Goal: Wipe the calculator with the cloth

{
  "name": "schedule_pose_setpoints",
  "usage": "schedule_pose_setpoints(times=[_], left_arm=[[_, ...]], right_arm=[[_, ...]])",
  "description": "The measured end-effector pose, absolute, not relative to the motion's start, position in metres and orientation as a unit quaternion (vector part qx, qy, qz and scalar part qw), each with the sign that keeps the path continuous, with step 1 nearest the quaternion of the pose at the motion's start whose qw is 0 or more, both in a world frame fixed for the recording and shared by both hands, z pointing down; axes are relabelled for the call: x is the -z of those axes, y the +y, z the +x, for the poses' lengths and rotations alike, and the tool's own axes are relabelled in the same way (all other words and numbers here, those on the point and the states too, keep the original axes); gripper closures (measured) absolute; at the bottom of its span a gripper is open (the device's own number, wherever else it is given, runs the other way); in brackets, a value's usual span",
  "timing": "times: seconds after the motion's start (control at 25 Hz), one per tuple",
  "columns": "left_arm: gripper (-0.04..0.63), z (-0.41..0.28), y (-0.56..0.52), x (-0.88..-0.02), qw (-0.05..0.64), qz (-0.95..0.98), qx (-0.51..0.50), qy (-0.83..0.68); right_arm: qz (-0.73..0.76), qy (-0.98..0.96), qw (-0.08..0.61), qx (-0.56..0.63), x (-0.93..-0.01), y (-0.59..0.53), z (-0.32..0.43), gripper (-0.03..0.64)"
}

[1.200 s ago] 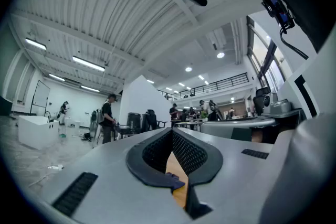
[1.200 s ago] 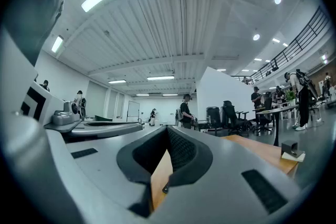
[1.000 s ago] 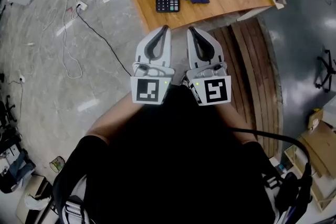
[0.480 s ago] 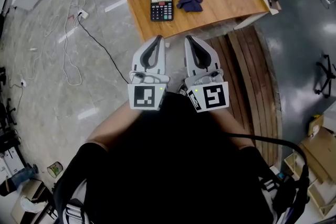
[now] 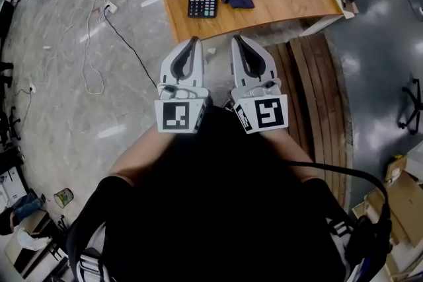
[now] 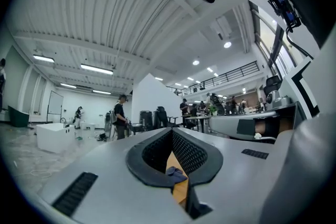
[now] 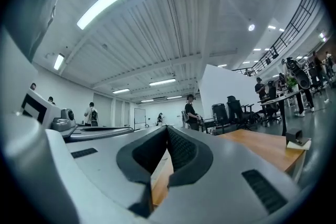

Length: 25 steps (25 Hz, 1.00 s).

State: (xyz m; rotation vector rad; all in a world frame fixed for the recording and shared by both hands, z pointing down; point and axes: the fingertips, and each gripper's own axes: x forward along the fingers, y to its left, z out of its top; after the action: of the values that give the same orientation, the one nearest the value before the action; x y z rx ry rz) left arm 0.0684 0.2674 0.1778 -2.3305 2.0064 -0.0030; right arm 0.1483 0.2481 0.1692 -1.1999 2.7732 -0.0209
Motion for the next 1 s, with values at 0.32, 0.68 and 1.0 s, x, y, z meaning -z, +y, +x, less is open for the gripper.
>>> schedule_pose_setpoints(times=[0.32,0.68,1.0], left_arm=[[0.589,0.061,0.255,-0.222,-0.008,-0.753,0.031,0.657],[0.589,0.033,0.214,-0.247,-0.036,-0.756,0.010,0.654],[0.589,-0.012,0.134,-0.271,-0.065,-0.751,0.019,0.657]], right_arm=[[-0.388,0.920,0.041,0.033,-0.208,0.239,0.137,0.601],[-0.402,0.915,0.001,0.027,-0.228,0.198,0.115,0.601],[-0.416,0.908,-0.022,0.044,-0.248,0.113,0.082,0.601]])
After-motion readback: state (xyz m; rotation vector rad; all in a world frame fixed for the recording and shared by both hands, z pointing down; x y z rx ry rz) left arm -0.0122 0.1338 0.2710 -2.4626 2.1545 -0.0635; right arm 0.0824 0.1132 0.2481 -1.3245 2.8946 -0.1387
